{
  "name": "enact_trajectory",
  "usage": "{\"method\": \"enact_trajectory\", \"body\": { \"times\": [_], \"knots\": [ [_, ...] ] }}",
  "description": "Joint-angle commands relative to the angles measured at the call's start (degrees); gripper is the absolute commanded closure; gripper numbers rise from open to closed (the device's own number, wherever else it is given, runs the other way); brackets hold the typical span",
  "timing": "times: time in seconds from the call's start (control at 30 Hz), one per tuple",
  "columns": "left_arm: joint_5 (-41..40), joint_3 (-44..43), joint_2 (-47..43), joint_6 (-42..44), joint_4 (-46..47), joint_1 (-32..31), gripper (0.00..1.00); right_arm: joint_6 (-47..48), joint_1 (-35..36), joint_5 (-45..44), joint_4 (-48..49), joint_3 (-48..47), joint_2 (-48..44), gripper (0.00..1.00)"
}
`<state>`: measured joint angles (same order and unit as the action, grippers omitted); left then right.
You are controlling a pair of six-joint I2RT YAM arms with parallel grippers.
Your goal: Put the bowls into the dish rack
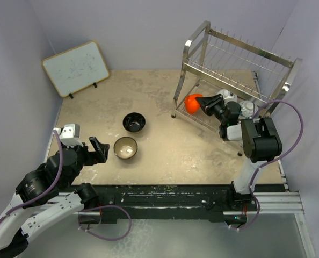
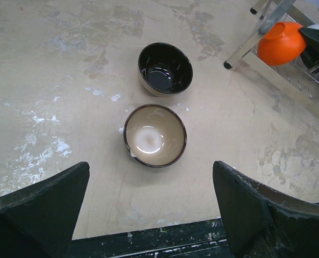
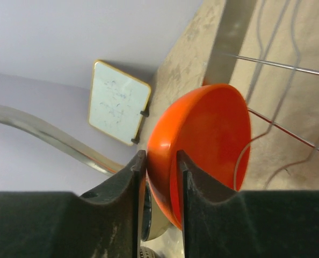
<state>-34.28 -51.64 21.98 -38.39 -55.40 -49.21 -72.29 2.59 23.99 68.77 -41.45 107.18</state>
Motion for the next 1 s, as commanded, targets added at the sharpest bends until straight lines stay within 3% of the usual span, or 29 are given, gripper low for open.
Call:
{"method": "enact_trajectory", "body": {
  "times": [0.0,0.17,0.33,0.7,0.97],
  "knots": [
    [-0.1,-0.3,-0.2,-0.3,1.1,-0.2,0.01,3.3,-0.6,-7.3,-7.5,1.9,-4.7,0.67],
    [0.0,-0.3,0.1,-0.2,1.2,-0.2,0.01,5.6,-0.6,-11.5,-14.5,2.3,-8.8,0.61],
    [-0.1,-0.3,-0.1,-0.3,1.3,-0.3,0.01,7.5,-0.7,-13.6,-20.3,0.9,-11.2,0.45],
    [0.0,-0.3,-0.4,-0.3,1.3,-0.3,0.01,12.1,-0.7,-22.0,-33.9,-0.5,-18.3,0.26],
    [0.1,-0.3,-0.8,-0.3,1.3,-0.3,0.01,15.2,-0.7,-24.2,-40.9,-2.2,-21.5,0.25]
  ]
}}
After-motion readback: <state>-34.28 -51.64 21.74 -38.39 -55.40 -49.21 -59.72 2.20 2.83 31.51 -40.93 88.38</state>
